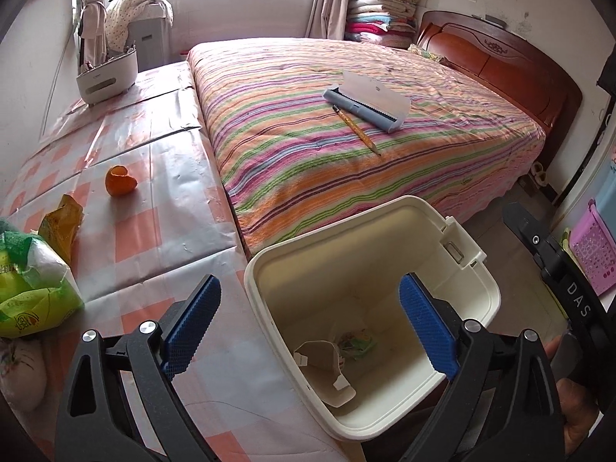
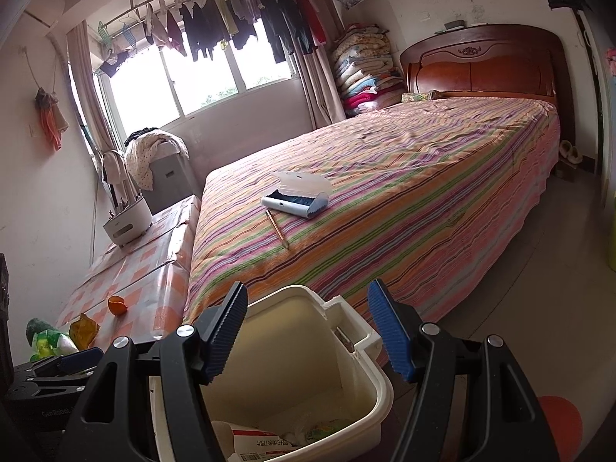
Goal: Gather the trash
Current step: 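Grasp the pill bottle with the left tool while the right tool grasps the green bag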
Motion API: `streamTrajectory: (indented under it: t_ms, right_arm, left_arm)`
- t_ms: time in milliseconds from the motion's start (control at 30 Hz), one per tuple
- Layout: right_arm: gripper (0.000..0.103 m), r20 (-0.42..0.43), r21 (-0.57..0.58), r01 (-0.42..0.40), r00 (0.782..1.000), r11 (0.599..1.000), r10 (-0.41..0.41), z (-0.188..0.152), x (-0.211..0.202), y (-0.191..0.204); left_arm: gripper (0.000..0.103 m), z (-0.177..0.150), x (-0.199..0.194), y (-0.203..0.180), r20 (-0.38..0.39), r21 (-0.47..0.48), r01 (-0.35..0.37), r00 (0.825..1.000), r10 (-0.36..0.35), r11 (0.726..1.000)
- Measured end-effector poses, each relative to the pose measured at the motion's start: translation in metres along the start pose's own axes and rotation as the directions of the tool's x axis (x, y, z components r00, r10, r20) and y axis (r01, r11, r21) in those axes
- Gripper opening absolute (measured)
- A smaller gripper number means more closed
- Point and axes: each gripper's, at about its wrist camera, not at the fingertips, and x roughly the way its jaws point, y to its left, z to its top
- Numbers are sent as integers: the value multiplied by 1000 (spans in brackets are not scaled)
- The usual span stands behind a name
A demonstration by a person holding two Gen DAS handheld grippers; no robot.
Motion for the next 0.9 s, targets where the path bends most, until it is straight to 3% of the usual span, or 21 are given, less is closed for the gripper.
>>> streamTrajectory:
  t_ms: [267, 500, 667, 900]
  right_arm:
    - [73, -19, -52, -80, 997, 995, 79, -7, 5, 38]
    - [74, -66, -115, -176, 983, 978, 169, -18, 13, 84]
    - [74, -116, -170, -270, 961, 948, 253, -30, 18, 126]
    - [74, -211, -243, -408, 908, 880, 363, -55, 26, 186]
  left_arm:
    - [95, 9, -33, 50, 67, -105, -92, 993, 99, 990]
    - [96, 0, -63, 100, 104, -182, -222, 964, 243, 958]
    - [96, -11, -85, 149, 86, -284, -288, 942, 323, 915]
    - [96, -34, -106, 222, 26, -421, -344, 920, 390, 839]
